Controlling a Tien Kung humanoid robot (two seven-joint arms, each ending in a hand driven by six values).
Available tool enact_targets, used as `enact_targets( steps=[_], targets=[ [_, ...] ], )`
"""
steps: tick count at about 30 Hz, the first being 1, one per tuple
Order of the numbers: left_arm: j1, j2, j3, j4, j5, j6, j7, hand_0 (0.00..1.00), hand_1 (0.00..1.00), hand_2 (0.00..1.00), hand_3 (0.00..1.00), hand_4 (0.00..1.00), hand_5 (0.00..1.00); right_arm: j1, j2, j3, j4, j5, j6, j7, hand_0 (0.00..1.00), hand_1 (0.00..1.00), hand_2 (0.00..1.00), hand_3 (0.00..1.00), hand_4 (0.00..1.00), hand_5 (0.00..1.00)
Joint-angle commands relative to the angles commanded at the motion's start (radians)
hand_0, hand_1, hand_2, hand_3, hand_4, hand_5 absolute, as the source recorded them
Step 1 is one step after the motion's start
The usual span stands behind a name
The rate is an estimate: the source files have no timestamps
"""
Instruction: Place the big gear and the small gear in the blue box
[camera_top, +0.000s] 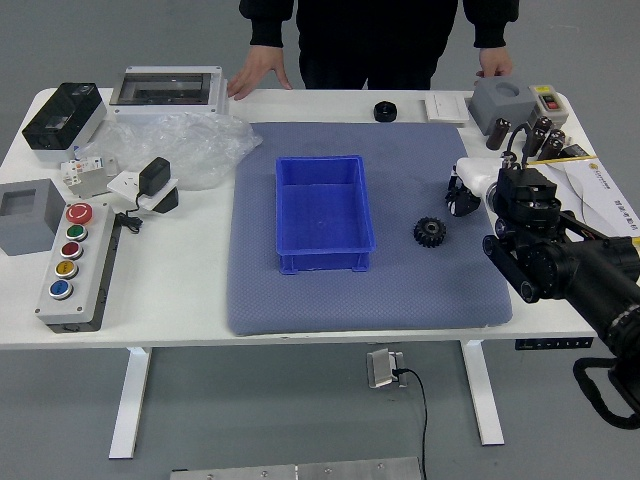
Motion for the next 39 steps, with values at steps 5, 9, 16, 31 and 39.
enact_targets(
  steps=[5,9,16,31,39],
  targets=[
    [0.000,0.000,0.000,0.000,0.001,0.000,0.000,0.854,0.837,0.836,0.843,0.762,0.396,-0.003,0.001,0.007,-0.006,-0.018,-0.012,-0.003,0.533,0.463,0.510,0.584,0.531,0.199],
    [0.000,0.000,0.000,0.000,0.002,-0.001,0.000,0.854,0.837,0.836,0.843,0.762,0.396,-0.004,0.002,0.016,-0.010,-0.032,-0.022,-0.005,0.533,0.463,0.510,0.584,0.531,0.199],
    [0.000,0.000,-0.001,0.000,0.003,-0.001,0.000,0.854,0.837,0.834,0.842,0.762,0.396,-0.005,0.001,0.025,-0.011,-0.038,-0.030,-0.006,0.527,0.434,0.464,0.544,0.511,0.217],
    [0.000,0.001,-0.001,0.000,-0.004,0.001,0.000,0.854,0.837,0.834,0.842,0.762,0.395,-0.007,-0.032,0.010,0.076,0.001,-0.028,-0.018,0.533,0.426,0.458,0.538,0.506,0.218],
    [0.001,0.004,-0.001,0.000,-0.009,0.003,0.001,0.854,0.837,0.834,0.841,0.762,0.395,-0.021,-0.062,0.000,0.196,0.008,-0.023,-0.036,0.556,0.429,0.461,0.538,0.486,0.194]
  ],
)
